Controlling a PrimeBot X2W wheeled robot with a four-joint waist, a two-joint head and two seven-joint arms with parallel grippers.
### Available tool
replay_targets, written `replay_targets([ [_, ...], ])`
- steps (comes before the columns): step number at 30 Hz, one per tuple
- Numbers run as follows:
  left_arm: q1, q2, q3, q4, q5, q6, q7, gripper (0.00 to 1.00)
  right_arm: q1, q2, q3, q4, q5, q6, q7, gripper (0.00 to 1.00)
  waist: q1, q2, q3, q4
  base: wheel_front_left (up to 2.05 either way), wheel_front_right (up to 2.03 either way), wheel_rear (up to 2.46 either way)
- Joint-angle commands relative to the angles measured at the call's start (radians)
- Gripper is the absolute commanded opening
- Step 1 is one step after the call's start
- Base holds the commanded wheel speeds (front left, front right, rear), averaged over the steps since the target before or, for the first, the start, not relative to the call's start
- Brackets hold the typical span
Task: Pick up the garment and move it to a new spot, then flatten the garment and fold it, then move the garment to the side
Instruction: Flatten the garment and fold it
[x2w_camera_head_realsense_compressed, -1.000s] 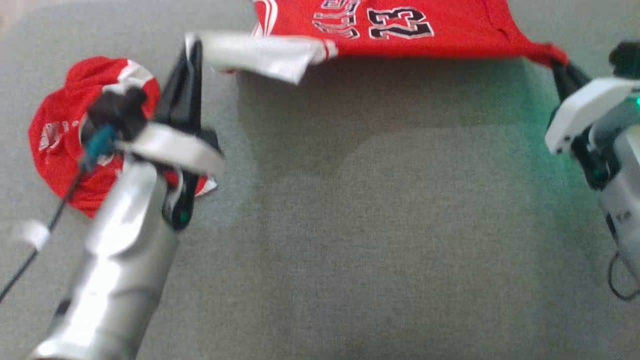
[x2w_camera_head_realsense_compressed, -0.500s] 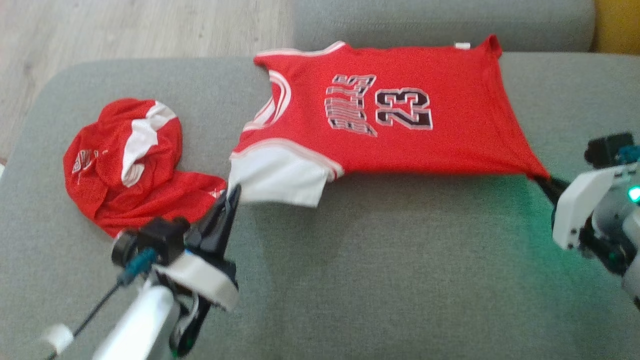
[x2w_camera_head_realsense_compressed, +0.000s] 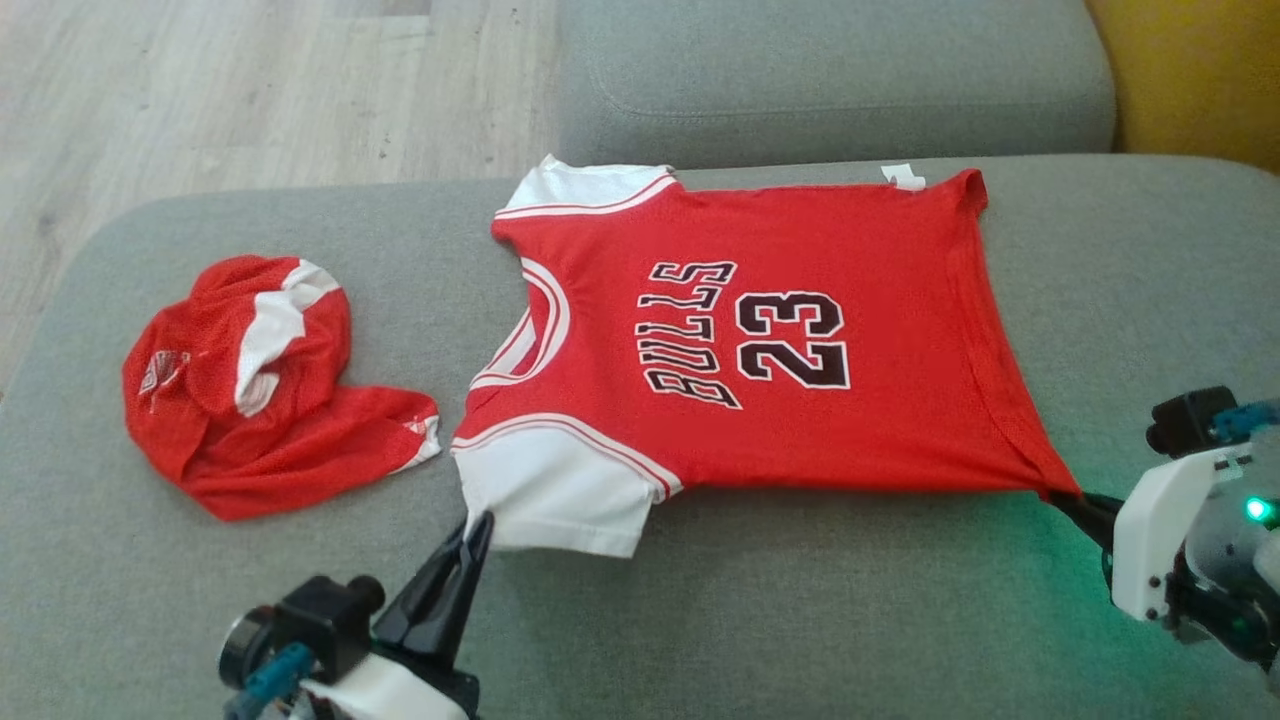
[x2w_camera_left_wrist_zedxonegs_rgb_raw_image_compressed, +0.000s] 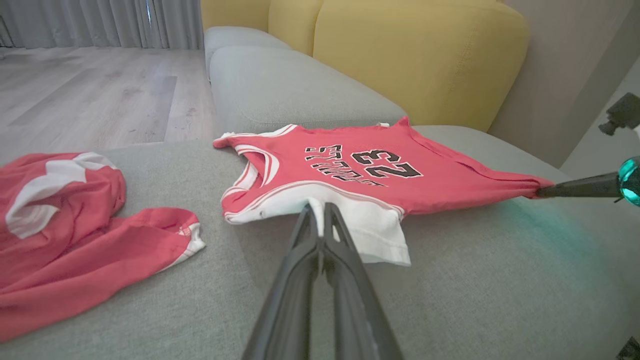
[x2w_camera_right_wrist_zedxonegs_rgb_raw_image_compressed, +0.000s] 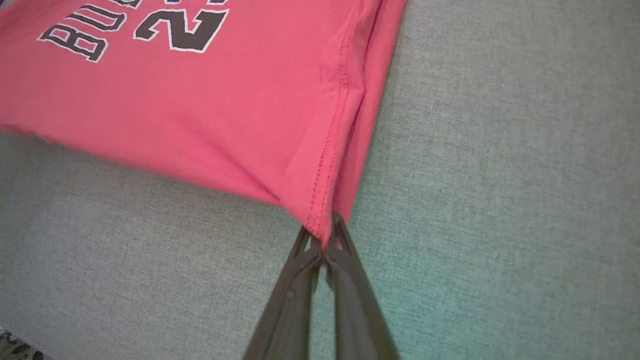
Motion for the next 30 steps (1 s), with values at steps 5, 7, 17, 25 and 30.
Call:
replay_targets([
  [5, -0.096, 0.033, 0.052, -0.046, 0.013, 0.009, 0.008, 0.0, -0.032, -0.039, -0.032, -0.03, -0.006, -0.001, -0.002, 0.0, 0.0001, -0.0001, 0.031, -0.013, 0.0, 0.0, 0.0],
  [7, -0.13, 0.032, 0.053, -0.037, 0.019, 0.004, 0.012, 0.0, -0.049, -0.032, -0.041, -0.031, -0.014, -0.001, 0.0, 0.0, 0.0001, -0.0001, 0.045, -0.016, 0.0, 0.0, 0.0],
  [17, -0.378, 0.028, 0.045, 0.118, 0.041, -0.075, 0.052, 0.0, -0.181, 0.026, -0.08, 0.012, -0.065, -0.001, 0.028, 0.0, 0.0001, -0.0001, 0.142, -0.029, 0.0, 0.0, 0.0],
  [25, -0.56, 0.021, 0.033, 0.275, 0.059, -0.124, 0.069, 0.0, -0.277, 0.082, -0.083, 0.089, -0.099, -0.001, 0.027, 0.0, 0.0001, -0.0001, 0.218, -0.037, 0.0, 0.0, 0.0],
  [30, -0.674, 0.02, 0.019, 0.396, 0.065, -0.148, 0.068, 0.0, -0.33, 0.107, -0.079, 0.137, -0.112, -0.001, 0.019, 0.0, 0.0001, -0.0001, 0.262, -0.047, 0.0, 0.0, 0.0],
])
